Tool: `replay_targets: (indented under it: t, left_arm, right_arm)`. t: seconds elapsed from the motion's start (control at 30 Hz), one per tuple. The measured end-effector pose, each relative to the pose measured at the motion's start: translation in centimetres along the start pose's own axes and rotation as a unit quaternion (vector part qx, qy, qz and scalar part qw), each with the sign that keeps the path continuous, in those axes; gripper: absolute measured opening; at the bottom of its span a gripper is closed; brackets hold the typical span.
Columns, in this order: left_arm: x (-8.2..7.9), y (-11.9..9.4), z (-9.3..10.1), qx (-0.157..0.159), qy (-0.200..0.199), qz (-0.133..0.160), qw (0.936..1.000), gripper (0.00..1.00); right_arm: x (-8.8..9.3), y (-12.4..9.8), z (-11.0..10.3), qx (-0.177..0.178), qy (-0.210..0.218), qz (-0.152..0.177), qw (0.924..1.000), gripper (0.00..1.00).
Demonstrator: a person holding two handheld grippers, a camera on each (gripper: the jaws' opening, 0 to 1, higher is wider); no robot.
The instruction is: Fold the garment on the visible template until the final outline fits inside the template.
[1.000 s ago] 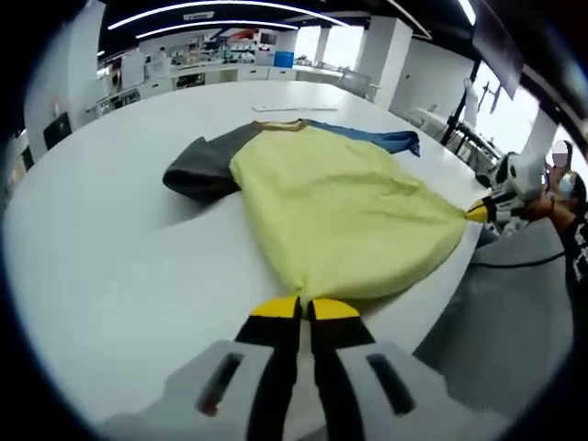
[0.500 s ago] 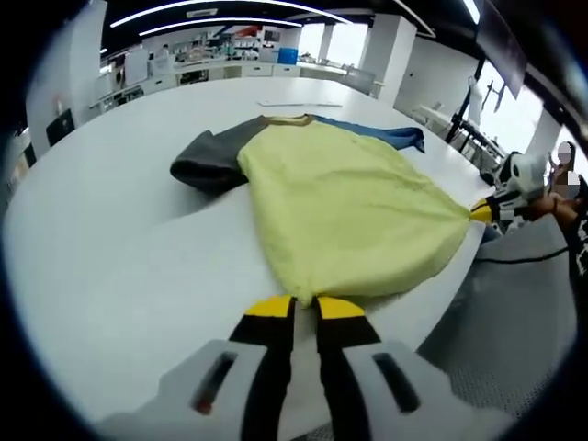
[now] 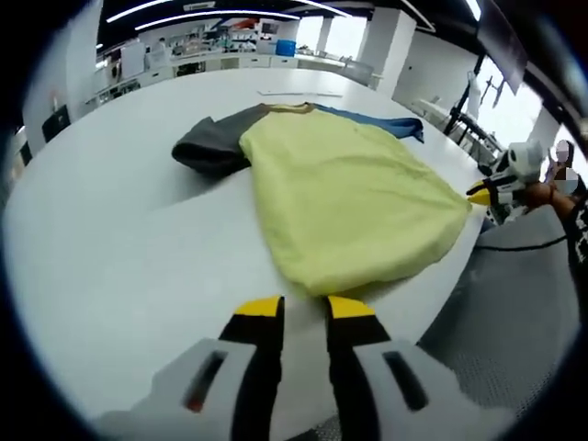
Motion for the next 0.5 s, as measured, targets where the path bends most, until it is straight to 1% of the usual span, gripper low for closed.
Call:
replay_targets:
  t: [0.1, 0.2, 0.3, 0.5]
  left_arm:
    - [-0.4, 0.3, -0.2, 0.009, -0.001, 0.009, 0.9999, 0.11]
    - [-1.1, 0.5, -0.2, 0.013, -0.014, 0.020, 0.9996, 0.05]
    - [-1.7, 0.7, -0.2, 0.013, -0.020, 0.029, 0.9993, 0.04]
    - [-2.5, 1.6, -0.5, 0.011, -0.025, 0.036, 0.9990, 0.03]
  right_arm:
    - [-0.1, 0.3, 0.3, 0.003, 0.018, -0.001, 0.9998, 0.06]
    - [0.2, 0.7, 0.8, 0.007, 0.028, -0.010, 0.9995, 0.05]
    - [0.4, 0.7, 0.9, 0.009, 0.035, -0.016, 0.9992, 0.06]
    - [0.8, 1.0, 0.5, 0.005, 0.040, -0.027, 0.9988, 0.07]
Point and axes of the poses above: the point that each gripper's makers call its tool centre point, and the gripper's own axes: y roughly forward along the fingers, z roughly to its right, x roughly out of its underside, the point moved 4 cm from there along -y, roughly backward along the fingers, and after that the axes turned 10 degrees about y, right-handed, at the moved point
